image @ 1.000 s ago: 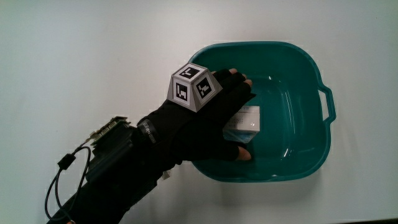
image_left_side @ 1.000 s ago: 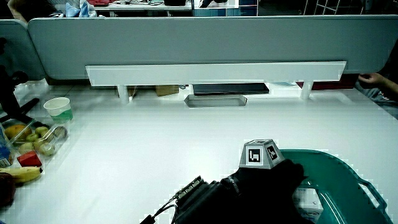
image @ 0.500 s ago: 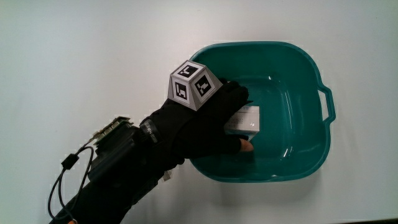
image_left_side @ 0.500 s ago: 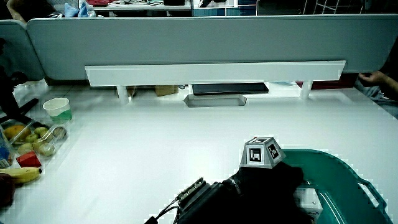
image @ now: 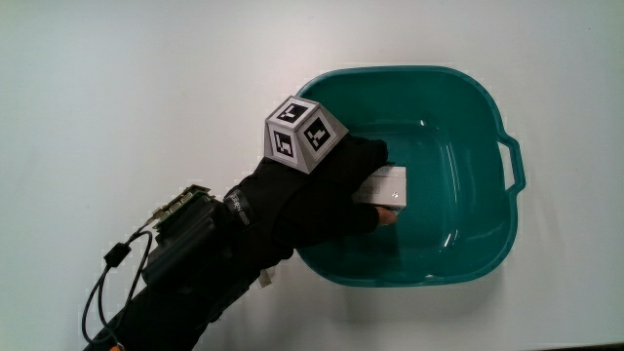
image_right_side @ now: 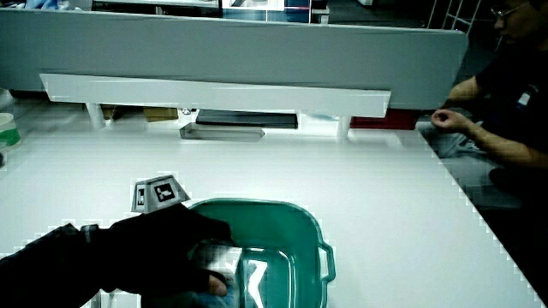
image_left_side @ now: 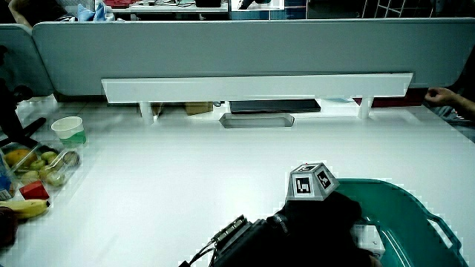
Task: Pick milk
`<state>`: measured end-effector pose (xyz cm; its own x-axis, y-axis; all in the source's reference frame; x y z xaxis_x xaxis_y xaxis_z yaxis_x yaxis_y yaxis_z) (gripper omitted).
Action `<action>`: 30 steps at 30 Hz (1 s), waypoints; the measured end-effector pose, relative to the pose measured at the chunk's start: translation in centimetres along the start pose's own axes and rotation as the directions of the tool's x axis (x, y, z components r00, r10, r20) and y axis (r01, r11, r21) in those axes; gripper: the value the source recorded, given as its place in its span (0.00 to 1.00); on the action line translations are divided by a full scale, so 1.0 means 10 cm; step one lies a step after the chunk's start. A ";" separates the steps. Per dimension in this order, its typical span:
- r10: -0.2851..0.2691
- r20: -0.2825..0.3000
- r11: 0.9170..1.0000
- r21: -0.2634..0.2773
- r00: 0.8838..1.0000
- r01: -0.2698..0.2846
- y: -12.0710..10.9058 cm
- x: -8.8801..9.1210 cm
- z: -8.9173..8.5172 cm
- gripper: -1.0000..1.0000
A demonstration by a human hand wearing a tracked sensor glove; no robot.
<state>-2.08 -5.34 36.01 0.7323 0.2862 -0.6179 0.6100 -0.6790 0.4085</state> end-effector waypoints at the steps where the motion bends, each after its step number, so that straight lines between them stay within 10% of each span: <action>1: 0.000 0.005 1.000 0.004 1.000 0.000 0.00 0.00 0.00 0.92; 18: -0.073 0.034 0.994 0.084 0.997 0.070 -0.10 0.05 0.11 1.00; 30: -0.171 0.022 0.964 0.210 0.985 0.162 -0.32 0.04 0.42 1.00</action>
<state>-4.98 -5.90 31.62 0.6107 0.3831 -0.6930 0.6435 -0.7501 0.1525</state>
